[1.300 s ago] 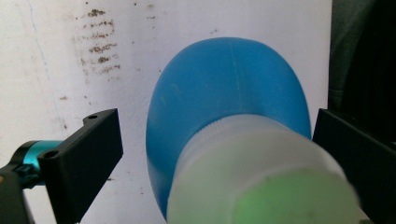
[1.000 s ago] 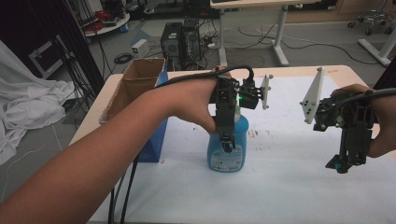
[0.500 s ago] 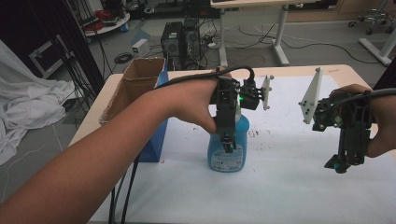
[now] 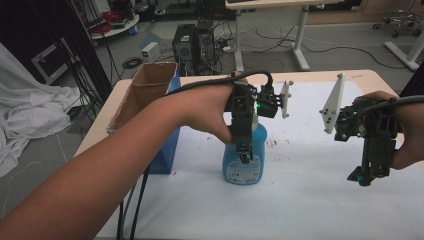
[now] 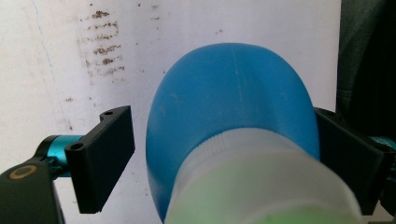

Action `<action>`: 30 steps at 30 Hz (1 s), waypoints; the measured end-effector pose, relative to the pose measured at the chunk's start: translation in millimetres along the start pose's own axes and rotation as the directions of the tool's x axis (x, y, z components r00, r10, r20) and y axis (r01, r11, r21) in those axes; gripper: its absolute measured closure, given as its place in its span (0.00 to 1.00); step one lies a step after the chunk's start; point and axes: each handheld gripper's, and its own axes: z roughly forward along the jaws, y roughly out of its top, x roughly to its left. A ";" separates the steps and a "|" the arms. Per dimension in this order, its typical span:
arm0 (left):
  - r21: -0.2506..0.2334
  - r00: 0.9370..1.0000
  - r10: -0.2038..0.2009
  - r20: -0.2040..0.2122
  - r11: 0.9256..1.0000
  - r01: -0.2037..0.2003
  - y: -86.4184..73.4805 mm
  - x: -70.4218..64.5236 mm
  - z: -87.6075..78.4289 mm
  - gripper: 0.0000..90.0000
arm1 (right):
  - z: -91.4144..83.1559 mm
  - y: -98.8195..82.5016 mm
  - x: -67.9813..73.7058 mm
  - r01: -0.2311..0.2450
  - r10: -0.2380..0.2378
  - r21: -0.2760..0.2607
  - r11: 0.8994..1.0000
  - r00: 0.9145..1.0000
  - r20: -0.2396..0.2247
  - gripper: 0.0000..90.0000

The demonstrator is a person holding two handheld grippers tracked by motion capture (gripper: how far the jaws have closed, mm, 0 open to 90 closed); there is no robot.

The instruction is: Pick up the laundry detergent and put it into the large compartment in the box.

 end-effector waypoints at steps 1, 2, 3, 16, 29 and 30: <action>0.000 1.000 0.006 -0.003 1.000 -0.006 0.1 -0.4 -0.3 0.13 | 0.1 0.1 0.0 0.001 -0.001 0.001 1.000 1.000 0.001 0.02; -0.001 1.000 0.008 -0.003 1.000 -0.008 0.2 -0.7 -0.6 0.14 | 0.3 0.2 0.1 0.000 0.000 0.001 1.000 1.000 0.000 0.02; 0.001 1.000 0.010 -0.004 1.000 -0.010 0.4 -1.0 -0.7 0.15 | 0.4 0.2 -0.1 0.001 -0.001 0.000 1.000 1.000 0.000 0.02; 0.000 1.000 0.015 0.005 1.000 -0.015 1.0 -2.3 0.2 0.22 | 1.4 2.0 -0.1 -0.001 0.001 0.002 1.000 1.000 0.001 0.02; 0.010 1.000 0.021 0.011 1.000 -0.021 2.0 -2.6 0.0 0.30 | 2.3 1.0 -0.3 -0.003 0.003 0.000 1.000 1.000 0.004 0.02; 0.010 1.000 0.020 0.008 1.000 -0.020 2.1 -2.6 -0.2 0.31 | 2.2 0.7 -0.2 -0.003 0.003 0.001 1.000 1.000 0.002 0.02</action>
